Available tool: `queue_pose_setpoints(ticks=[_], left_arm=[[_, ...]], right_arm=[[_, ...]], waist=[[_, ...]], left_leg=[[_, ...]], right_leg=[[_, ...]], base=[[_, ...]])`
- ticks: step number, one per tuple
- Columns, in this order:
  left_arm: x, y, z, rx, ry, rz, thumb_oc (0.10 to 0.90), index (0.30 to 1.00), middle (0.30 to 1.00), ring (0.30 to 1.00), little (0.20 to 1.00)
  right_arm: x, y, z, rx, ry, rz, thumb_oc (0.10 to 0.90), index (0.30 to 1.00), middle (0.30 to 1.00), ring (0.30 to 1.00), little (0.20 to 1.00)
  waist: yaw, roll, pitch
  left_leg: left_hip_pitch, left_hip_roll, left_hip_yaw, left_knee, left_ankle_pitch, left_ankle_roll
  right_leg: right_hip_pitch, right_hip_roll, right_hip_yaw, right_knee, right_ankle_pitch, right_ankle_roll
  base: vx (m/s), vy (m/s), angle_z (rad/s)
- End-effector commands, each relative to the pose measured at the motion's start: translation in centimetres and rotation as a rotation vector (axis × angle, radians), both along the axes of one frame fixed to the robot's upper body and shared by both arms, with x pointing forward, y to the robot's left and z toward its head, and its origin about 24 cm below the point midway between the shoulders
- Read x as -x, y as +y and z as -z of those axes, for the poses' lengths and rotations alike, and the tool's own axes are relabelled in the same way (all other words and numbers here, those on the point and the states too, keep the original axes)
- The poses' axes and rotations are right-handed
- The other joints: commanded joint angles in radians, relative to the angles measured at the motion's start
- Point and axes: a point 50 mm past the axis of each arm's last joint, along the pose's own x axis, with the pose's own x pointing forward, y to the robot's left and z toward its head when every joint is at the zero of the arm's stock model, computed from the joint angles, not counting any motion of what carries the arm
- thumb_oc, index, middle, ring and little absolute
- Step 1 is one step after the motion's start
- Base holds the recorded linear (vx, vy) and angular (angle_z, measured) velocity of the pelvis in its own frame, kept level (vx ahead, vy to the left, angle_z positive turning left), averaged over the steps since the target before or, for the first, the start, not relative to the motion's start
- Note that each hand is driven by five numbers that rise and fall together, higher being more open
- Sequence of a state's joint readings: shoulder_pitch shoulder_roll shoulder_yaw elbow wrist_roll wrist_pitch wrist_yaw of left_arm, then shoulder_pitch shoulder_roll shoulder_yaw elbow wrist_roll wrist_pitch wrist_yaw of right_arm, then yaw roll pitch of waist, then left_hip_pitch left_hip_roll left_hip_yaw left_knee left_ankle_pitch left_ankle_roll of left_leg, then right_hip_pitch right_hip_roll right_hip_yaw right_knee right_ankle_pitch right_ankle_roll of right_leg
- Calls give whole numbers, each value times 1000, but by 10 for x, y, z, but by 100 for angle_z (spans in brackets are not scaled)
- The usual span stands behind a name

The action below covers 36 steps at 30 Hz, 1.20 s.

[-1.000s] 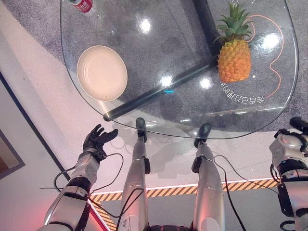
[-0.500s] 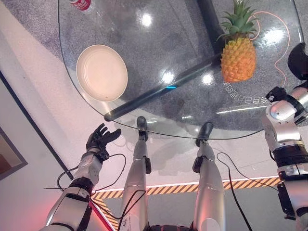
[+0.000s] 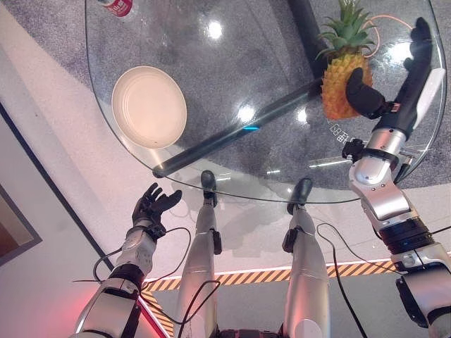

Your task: Pick up the fruit to the plate

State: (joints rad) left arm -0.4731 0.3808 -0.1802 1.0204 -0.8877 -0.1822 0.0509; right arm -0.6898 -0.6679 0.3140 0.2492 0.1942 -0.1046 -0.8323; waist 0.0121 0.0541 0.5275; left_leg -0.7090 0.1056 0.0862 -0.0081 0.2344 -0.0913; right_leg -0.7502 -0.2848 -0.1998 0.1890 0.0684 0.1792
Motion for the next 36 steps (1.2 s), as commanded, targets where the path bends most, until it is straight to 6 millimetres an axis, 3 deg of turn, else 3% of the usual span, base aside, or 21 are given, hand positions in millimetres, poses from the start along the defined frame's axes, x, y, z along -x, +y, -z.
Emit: queue_pose_setpoints(ticks=[1, 36], left_arm=[[21, 16, 16, -28, 46, -58, 800, 900, 900, 900, 900], [17, 9, 15, -39, 55, -51, 800, 900, 900, 900, 900]], right_arm=[[15, 6, -32, 86, -145, -52, 800, 900, 900, 900, 900], [5, 11, 24, -73, 117, -128, 800, 900, 900, 900, 900]], waist=[[-1, -3, -7], [-8, -11, -7]], left_leg=[[32, 33, -8, 65, -75, -34], [18, 39, -3, 75, -69, -38]], right_leg=[[-12, -18, -3, -30, 106, 35], [-36, -15, -1, -5, 106, 31]], base=[[2, -10, -4], [0, -1, 0]])
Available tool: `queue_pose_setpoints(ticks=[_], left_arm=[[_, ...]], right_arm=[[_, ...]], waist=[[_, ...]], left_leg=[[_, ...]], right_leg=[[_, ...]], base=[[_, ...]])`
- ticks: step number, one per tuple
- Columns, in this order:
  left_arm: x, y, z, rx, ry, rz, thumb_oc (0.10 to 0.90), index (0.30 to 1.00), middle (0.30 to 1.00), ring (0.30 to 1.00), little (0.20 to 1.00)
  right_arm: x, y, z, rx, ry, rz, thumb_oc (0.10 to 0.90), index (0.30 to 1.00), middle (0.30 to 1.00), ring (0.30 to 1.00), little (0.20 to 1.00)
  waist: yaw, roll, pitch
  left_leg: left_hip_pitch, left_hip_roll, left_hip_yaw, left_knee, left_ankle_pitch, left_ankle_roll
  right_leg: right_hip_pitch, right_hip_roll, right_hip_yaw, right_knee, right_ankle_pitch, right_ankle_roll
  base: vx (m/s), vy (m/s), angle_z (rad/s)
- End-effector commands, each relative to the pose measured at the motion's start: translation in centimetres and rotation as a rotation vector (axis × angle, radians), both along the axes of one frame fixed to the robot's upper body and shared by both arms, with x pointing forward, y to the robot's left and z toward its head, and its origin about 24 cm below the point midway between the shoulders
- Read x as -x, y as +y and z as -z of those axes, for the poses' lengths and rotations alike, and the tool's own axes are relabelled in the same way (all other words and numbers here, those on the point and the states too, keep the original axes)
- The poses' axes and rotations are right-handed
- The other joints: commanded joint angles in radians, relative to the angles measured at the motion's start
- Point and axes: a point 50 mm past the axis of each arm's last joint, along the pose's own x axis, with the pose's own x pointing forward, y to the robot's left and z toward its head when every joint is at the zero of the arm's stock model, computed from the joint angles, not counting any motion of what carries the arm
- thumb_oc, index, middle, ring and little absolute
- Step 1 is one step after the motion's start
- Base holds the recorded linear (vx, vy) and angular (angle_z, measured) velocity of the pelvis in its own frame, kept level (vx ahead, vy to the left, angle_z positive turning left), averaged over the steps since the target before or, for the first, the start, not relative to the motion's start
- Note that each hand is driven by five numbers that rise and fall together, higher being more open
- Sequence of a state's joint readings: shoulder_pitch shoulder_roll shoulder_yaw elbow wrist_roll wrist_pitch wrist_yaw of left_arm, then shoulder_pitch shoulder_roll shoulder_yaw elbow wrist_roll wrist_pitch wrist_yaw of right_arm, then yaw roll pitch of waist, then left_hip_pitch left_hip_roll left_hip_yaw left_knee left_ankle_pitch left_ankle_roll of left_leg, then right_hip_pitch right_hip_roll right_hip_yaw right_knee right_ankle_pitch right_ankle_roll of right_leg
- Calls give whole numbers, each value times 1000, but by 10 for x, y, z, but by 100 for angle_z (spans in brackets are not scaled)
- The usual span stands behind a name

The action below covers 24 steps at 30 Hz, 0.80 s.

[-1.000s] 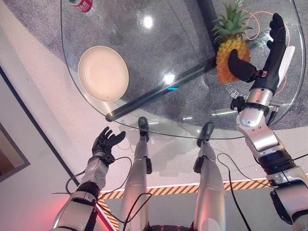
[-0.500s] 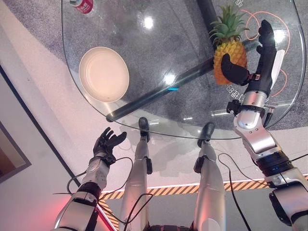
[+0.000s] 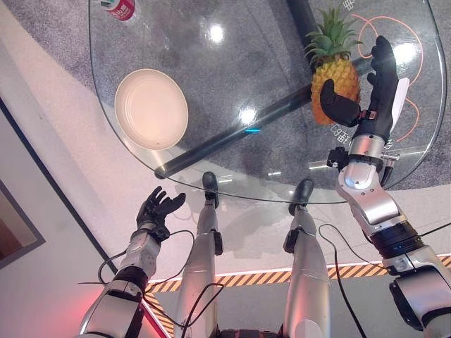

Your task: Pick up the fruit to the plate

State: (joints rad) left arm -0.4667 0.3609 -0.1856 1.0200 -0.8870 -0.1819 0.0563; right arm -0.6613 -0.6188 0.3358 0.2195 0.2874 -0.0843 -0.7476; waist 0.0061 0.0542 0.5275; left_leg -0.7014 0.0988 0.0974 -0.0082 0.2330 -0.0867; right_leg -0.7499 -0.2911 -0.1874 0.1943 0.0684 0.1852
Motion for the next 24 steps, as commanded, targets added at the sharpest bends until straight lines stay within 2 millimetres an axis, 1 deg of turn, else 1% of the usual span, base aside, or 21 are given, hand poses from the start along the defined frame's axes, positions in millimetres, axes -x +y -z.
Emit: queue_pose_setpoints(ticks=[1, 6, 10, 15, 24], left_arm=[[16, 16, 10, -54, 43, -58, 800, 900, 900, 900, 900], [16, 17, 10, -57, 40, -60, 800, 900, 900, 900, 900], [17, 17, 11, -59, 41, -67, 800, 900, 900, 900, 900], [18, 19, 10, -56, 41, -80, 800, 900, 900, 900, 900], [20, 23, 11, -52, 39, -92, 800, 900, 900, 900, 900]], right_arm=[[8, -7, 8, -1, 23, 5, 800, 900, 900, 900, 900], [11, -7, 10, -14, 16, -20, 800, 900, 900, 900, 900], [18, -5, 4, 0, -43, -33, 800, 900, 900, 900, 900], [25, -3, 4, 2, -51, -59, 800, 900, 900, 900, 900], [32, -1, 9, 3, -53, -99, 800, 900, 900, 900, 900]], waist=[[-2, -12, -7], [-6, -17, -7], [-13, -22, -7], [-23, -28, -7], [-33, -35, -7]], left_leg=[[10, 47, -14, 77, -68, -43], [10, 48, -14, 75, -68, -44], [9, 50, -13, 74, -69, -45], [6, 52, -11, 76, -69, -44], [10, 56, -6, 75, -69, -46]], right_leg=[[-36, -8, -13, -9, 106, 25], [-37, -5, -14, -10, 108, 25], [-39, -2, -9, -10, 108, 27], [-45, 2, -3, -8, 108, 29], [-42, 5, 2, -12, 109, 31]], base=[[0, 0, 0], [0, 0, 0], [0, 0, 0], [0, 0, 0], [0, 0, 0]])
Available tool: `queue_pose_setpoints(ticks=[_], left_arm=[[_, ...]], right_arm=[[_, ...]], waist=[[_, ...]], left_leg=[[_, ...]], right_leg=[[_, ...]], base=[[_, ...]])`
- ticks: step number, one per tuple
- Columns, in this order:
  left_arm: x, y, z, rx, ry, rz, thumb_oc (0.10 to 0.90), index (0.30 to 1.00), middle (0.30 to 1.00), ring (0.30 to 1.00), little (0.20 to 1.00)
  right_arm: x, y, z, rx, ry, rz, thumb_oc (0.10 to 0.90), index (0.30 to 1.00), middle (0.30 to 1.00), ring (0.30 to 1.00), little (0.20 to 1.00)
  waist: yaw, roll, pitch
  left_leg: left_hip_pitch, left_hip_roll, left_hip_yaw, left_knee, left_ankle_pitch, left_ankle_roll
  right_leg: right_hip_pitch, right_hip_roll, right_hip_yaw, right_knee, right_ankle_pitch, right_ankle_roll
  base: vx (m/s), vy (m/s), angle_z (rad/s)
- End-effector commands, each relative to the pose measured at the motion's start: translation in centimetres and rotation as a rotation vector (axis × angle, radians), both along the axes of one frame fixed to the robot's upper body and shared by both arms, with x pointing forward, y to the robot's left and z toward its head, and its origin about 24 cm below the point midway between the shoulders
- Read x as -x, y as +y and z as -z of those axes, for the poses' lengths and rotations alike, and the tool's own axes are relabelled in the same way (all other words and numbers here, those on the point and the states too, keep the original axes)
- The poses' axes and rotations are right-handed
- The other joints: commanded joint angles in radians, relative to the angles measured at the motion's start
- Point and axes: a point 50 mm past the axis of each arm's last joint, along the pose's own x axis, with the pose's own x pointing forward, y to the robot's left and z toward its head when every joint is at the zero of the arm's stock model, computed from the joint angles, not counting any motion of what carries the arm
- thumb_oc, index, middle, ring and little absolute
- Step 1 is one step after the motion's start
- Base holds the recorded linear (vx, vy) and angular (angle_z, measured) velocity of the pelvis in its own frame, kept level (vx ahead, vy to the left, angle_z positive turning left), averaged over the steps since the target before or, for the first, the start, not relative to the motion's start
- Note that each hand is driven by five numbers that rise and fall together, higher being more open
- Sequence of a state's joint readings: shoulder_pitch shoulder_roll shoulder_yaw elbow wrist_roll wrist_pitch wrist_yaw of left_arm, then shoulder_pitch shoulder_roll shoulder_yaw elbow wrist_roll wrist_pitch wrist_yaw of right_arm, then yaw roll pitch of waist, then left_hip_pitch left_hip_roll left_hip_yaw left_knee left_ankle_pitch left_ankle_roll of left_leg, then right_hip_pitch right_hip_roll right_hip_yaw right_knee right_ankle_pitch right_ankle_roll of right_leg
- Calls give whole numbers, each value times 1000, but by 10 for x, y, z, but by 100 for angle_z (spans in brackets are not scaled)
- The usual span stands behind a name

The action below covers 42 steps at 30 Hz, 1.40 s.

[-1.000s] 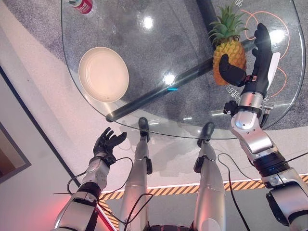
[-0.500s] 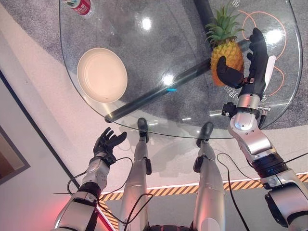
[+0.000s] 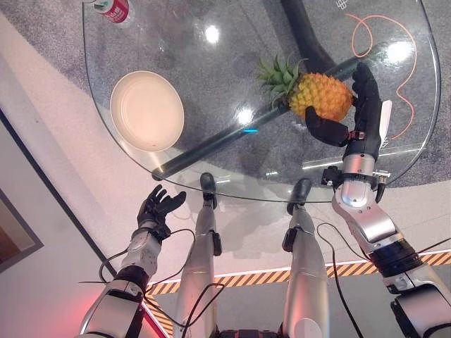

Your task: Pick up the fruit to the plate

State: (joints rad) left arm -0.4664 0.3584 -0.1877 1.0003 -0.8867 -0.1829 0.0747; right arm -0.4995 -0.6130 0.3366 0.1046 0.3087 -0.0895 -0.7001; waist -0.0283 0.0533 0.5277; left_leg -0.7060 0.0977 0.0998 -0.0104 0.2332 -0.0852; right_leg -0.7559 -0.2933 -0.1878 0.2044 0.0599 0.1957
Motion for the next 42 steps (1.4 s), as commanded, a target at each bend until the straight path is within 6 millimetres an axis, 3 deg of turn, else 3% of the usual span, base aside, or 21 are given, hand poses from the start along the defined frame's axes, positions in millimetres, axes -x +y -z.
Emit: queue_pose_setpoints(ticks=[1, 13, 21, 30, 35, 42], left_arm=[[22, 26, 13, -48, 49, -88, 800, 900, 900, 900, 900], [22, 29, 13, -58, 54, -84, 800, 900, 900, 900, 900], [22, 32, 11, -69, 56, -78, 800, 900, 900, 900, 900], [18, 43, 3, -94, 60, -65, 800, 900, 900, 900, 900], [17, 48, 0, -110, 61, -59, 800, 900, 900, 900, 900], [14, 53, -7, -125, 59, -55, 800, 900, 900, 900, 900]], right_arm=[[14, -5, -25, 17, -152, -16, 800, 900, 900, 900, 900], [14, -1, -23, 117, -134, -23, 800, 900, 900, 900, 900], [11, 1, -41, 321, -167, 19, 800, 900, 900, 900, 900], [6, -2, -82, 685, -232, 185, 800, 900, 900, 900, 900], [3, -4, -98, 778, -217, 218, 800, 900, 900, 900, 900], [-5, -7, -98, 793, -102, 163, 800, 900, 900, 900, 900]], waist=[[1, -34, -8], [3, -40, -8], [10, -42, -8], [29, -47, -8], [39, -51, -8], [47, -58, -8]], left_leg=[[15, 57, -8, 77, -69, -48], [16, 59, -10, 75, -69, -49], [15, 60, -15, 81, -73, -49], [14, 59, -29, 90, -79, -46], [16, 60, -37, 93, -82, -44], [11, 60, -45, 95, -83, -42]], right_leg=[[-36, 7, 2, -22, 117, 20], [-34, 6, -2, -23, 117, 23], [-30, 3, -7, -22, 117, 26], [-24, -2, -22, -15, 115, 30], [-19, -5, -32, -11, 111, 30], [-22, -6, -42, -5, 110, 28]], base=[[0, 0, 0], [0, 0, 0], [0, 0, 0], [5, -19, 0], [6, -31, 1], [3, -32, 4]])
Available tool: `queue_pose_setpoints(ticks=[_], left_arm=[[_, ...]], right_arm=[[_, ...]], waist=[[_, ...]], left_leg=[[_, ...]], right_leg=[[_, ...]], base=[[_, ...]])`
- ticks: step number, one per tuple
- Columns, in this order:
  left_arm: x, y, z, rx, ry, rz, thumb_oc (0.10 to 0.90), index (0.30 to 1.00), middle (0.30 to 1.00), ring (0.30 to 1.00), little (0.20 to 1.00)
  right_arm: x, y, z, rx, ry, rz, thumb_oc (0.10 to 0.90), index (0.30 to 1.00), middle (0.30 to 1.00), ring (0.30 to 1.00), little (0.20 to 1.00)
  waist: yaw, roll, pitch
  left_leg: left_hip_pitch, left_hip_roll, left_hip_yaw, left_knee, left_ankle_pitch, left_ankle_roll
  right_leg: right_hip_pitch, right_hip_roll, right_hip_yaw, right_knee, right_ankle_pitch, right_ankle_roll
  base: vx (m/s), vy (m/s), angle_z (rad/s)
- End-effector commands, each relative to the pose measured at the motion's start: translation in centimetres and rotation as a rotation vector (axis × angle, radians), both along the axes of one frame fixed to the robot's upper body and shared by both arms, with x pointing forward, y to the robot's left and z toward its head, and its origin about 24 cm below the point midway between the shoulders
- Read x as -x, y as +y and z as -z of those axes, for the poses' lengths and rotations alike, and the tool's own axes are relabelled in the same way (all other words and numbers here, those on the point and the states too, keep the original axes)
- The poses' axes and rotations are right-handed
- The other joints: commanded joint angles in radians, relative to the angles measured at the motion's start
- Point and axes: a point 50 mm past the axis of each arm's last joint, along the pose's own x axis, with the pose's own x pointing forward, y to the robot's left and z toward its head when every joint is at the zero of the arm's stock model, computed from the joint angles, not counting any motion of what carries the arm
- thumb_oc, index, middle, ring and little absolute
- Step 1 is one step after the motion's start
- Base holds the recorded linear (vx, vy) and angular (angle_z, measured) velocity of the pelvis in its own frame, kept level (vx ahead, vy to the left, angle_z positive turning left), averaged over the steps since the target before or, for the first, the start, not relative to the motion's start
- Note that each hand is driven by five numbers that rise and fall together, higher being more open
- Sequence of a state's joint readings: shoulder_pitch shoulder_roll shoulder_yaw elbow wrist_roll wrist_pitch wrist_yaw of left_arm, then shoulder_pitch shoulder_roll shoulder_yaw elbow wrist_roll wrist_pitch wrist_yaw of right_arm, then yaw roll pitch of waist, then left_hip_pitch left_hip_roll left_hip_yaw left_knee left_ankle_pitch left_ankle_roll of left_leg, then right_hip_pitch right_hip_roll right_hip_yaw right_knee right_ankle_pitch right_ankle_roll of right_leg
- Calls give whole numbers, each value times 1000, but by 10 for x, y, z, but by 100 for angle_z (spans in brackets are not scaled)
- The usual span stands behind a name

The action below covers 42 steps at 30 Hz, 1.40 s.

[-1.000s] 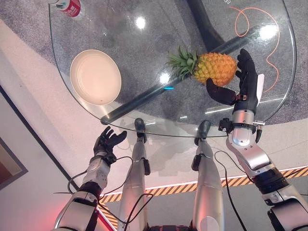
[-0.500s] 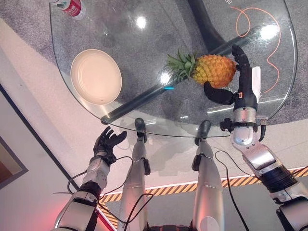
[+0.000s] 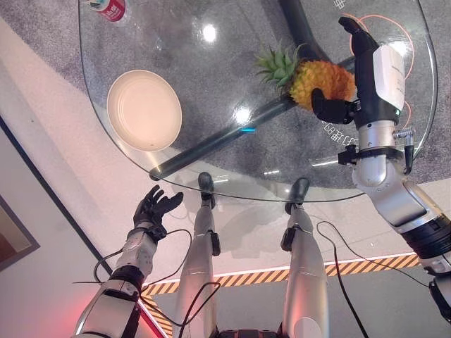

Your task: Pick up the fruit to the plate

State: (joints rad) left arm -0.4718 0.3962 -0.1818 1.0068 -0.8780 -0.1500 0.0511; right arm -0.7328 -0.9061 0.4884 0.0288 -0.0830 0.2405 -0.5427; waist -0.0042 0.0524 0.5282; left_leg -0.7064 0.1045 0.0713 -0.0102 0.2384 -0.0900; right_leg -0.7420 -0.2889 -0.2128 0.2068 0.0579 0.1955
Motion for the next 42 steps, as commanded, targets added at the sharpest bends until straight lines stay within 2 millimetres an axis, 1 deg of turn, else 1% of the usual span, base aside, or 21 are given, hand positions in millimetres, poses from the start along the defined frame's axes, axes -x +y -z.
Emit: queue_pose_setpoints(ticks=[1, 9, 18, 22, 26, 30, 42], left_arm=[[14, 41, -3, -105, 43, -66, 800, 900, 900, 900, 900], [16, 45, -4, -108, 43, -66, 800, 900, 900, 900, 900], [16, 46, -6, -110, 42, -59, 800, 900, 900, 900, 900], [16, 44, -4, -111, 43, -58, 800, 900, 900, 900, 900], [19, 40, 0, -105, 43, -64, 800, 900, 900, 900, 900], [20, 39, 2, -98, 41, -71, 800, 900, 900, 900, 900], [23, 42, 2, -94, 38, -96, 800, 900, 900, 900, 900]], right_arm=[[3, 1, -24, 31, -35, -36, 800, 900, 900, 900, 900], [-2, -4, -7, 9, 115, -52, 800, 900, 900, 900, 900], [-5, -8, -2, 10, 165, -45, 800, 900, 900, 900, 900], [-3, -7, -4, 6, 129, -48, 800, 900, 900, 900, 900], [4, -7, -15, -8, 21, -35, 800, 900, 900, 900, 900], [9, -7, -20, -9, -26, -30, 800, 900, 900, 900, 900], [31, -13, -35, -7, -168, 0, 800, 900, 900, 900, 900]], waist=[[23, -58, -8], [25, -55, -8], [27, -54, -8], [26, -53, -8], [20, -52, -8], [15, -52, -8], [-6, -66, -8]], left_leg=[[12, 52, -17, 94, -88, -37], [15, 52, -16, 89, -87, -36], [16, 53, -13, 86, -86, -38], [16, 53, -13, 84, -86, -37], [11, 52, -14, 90, -89, -35], [10, 51, -12, 91, -92, -34], [18, 55, -5, 87, -97, -34]], right_leg=[[-35, -11, -18, -7, 112, 28], [-38, -14, -22, -4, 111, 24], [-39, -16, -24, -6, 112, 24], [-41, -16, -23, -4, 111, 24], [-49, -13, -17, 4, 108, 24], [-53, -10, -11, 5, 106, 24], [-46, 0, -4, -4, 107, 28]], base=[[8, -22, 4], [3, -4, 1], [0, 0, 0], [0, 0, 0], [0, 0, 0], [0, 0, 0], [0, 0, 0]])
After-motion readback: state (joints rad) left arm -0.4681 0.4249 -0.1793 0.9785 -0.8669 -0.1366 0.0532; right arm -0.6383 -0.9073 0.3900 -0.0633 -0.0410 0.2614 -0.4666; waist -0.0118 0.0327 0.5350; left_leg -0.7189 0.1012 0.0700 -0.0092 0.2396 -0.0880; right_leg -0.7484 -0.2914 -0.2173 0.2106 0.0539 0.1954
